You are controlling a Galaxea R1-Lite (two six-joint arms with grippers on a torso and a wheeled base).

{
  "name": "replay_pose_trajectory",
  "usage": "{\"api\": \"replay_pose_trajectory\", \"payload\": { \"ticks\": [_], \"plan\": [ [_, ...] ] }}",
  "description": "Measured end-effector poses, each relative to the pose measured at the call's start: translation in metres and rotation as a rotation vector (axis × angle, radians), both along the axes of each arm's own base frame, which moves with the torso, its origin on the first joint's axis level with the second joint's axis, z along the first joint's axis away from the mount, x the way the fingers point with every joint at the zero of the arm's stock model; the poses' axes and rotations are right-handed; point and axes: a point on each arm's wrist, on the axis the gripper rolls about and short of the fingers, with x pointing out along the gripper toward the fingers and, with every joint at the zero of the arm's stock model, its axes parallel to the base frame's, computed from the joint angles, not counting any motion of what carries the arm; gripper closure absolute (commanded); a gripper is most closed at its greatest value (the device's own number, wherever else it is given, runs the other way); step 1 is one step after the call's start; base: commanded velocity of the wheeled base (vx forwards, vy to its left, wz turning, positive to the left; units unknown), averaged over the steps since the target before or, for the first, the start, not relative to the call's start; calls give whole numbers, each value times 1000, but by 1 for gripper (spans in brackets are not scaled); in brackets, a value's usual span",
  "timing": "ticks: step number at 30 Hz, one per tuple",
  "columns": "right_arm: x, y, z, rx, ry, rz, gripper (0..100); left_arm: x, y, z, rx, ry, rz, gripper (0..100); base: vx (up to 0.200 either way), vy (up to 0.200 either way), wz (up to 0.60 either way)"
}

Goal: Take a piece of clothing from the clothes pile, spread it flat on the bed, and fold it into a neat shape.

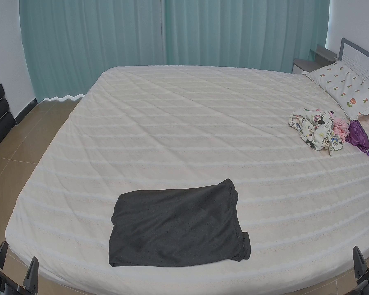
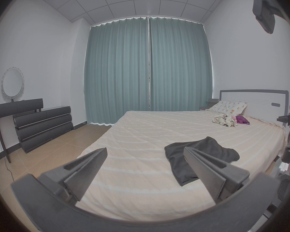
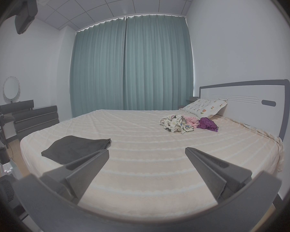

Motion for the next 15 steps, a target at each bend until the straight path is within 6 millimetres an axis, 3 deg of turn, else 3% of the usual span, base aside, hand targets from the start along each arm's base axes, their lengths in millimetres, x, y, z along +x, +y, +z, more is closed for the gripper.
{"api": "replay_pose_trajectory", "payload": {
  "ticks": [15],
  "plan": [
    [0,0,0,8,0,-1,0,0,0,0,0,1,0,0,0,0,0]
  ]
}}
